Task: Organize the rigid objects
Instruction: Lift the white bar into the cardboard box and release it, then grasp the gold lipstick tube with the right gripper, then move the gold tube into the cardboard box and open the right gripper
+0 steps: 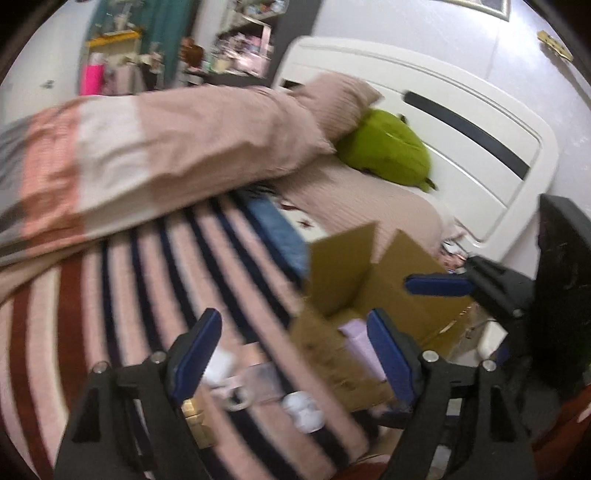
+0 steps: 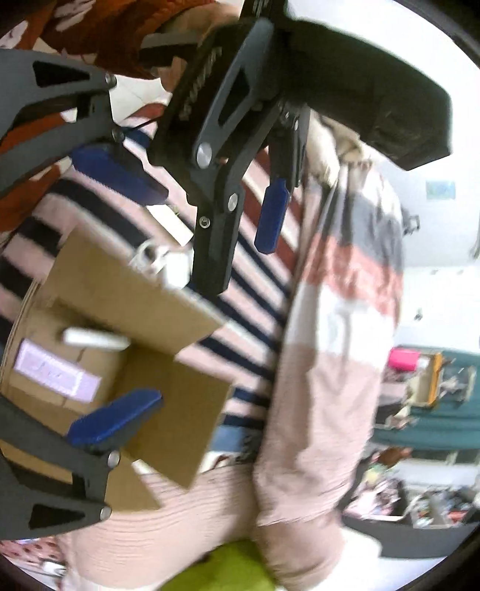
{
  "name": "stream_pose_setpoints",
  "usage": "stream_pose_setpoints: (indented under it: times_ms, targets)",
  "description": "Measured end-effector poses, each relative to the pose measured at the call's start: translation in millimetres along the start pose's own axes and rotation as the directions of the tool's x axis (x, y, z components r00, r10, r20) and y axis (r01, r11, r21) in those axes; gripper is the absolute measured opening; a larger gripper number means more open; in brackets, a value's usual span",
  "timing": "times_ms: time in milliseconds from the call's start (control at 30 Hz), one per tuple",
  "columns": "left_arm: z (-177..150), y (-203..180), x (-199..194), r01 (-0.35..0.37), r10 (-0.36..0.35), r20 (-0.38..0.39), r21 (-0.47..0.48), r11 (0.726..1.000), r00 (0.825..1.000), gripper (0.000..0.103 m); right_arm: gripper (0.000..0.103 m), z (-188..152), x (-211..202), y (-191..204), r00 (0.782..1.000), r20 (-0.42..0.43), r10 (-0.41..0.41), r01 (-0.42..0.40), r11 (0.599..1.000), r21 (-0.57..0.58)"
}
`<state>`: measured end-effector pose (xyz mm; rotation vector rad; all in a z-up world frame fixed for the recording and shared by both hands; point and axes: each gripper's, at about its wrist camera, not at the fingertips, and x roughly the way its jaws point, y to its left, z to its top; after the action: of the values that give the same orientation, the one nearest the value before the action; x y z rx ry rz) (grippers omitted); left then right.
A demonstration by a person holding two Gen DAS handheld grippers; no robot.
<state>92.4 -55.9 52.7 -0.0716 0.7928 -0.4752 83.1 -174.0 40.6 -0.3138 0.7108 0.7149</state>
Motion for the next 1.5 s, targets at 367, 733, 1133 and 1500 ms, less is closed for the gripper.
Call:
stream_pose_setpoints:
  times_ms: [367, 733, 1133, 1500]
  targets:
    - [-79, 102, -48, -0.173, 0.181, 0.047, -0.127, 0.977, 0.982, 0.080, 0.103, 18, 84, 96, 0.982, -0.109, 0.157, -0.162, 0.986, -0.044]
    - [-141, 151, -31, -0.200, 0.202, -0.009, -0.214, 0.956, 0.979, 0.080, 0.067, -30, 210, 89, 0.933, -0.325, 0.156, -0.102, 0.979, 0.178]
    - [-142, 147, -18, -0.148, 0.150, -0.009, -0.218, 0.965, 0.989, 0.080, 0.014, -32, 210, 74, 0.943, -0.317, 0.105, -0.064, 0.989, 0.137]
    - [-113, 113, -18, -0.005, 0.012, 0.038, -0.180, 0.984, 0.999, 0.080, 0.014, -10, 131, 90, 0.969, -0.157, 0.189, -0.181, 0.982, 0.061]
